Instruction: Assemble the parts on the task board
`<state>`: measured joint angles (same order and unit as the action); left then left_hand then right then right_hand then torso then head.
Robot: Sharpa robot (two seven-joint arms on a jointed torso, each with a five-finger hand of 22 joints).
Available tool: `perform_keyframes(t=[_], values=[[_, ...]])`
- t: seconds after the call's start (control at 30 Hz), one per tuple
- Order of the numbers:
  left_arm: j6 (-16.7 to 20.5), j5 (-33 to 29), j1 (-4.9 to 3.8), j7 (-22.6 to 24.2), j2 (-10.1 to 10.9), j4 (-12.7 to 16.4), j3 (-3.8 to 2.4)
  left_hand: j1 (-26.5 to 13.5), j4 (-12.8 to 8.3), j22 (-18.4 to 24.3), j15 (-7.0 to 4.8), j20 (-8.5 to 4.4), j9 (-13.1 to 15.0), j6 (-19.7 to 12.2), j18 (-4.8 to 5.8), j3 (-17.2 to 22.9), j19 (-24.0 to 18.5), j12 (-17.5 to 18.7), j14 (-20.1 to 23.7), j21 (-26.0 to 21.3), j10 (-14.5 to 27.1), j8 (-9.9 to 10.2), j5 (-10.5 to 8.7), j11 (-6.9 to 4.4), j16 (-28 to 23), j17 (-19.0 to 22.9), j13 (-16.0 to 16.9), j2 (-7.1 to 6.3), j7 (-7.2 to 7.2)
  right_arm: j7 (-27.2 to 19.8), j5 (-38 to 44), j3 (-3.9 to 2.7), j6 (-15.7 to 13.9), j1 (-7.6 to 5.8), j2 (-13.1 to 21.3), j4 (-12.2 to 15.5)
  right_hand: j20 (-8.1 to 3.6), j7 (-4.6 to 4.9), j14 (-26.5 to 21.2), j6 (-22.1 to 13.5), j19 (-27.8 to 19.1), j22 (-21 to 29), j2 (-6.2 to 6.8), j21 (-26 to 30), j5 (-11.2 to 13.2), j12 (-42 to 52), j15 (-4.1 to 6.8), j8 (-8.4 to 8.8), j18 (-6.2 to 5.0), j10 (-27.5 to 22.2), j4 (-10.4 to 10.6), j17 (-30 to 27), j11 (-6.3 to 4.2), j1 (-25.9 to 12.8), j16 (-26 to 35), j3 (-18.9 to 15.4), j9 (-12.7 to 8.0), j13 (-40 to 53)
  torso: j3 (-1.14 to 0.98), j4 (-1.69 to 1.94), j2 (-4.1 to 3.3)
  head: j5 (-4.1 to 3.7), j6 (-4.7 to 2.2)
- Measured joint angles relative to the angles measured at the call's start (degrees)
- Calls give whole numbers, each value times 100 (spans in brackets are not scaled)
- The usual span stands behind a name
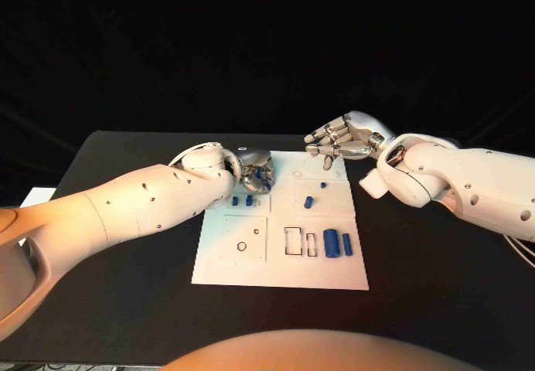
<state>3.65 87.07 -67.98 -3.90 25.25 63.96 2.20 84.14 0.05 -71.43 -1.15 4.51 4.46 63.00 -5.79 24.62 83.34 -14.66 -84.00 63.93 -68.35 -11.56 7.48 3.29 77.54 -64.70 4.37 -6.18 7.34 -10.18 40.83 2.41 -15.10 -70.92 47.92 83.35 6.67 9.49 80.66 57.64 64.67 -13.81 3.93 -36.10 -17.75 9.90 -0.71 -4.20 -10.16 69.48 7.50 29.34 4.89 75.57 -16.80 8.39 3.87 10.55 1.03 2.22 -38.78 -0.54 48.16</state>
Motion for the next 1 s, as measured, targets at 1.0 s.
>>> perform_keyframes(t=[1.0], values=[[73, -604, -92, -130, 762, 574, -262, -72, -203, -170, -38, -20, 20, 160, 0, 349, 20, 185, 1, 152, -169, 83, -15, -33, 21, 87, 104, -74, 0, -10, 2, 0, -1, 1, -5, -17, 0, 0, 0, 0, 0, -1, 0, 0, 0, 0, 0, 0, 0, 0, 0, -2, 0, 0, 0, 0, 0, 1, 4, 22, 8, -19, -25]])
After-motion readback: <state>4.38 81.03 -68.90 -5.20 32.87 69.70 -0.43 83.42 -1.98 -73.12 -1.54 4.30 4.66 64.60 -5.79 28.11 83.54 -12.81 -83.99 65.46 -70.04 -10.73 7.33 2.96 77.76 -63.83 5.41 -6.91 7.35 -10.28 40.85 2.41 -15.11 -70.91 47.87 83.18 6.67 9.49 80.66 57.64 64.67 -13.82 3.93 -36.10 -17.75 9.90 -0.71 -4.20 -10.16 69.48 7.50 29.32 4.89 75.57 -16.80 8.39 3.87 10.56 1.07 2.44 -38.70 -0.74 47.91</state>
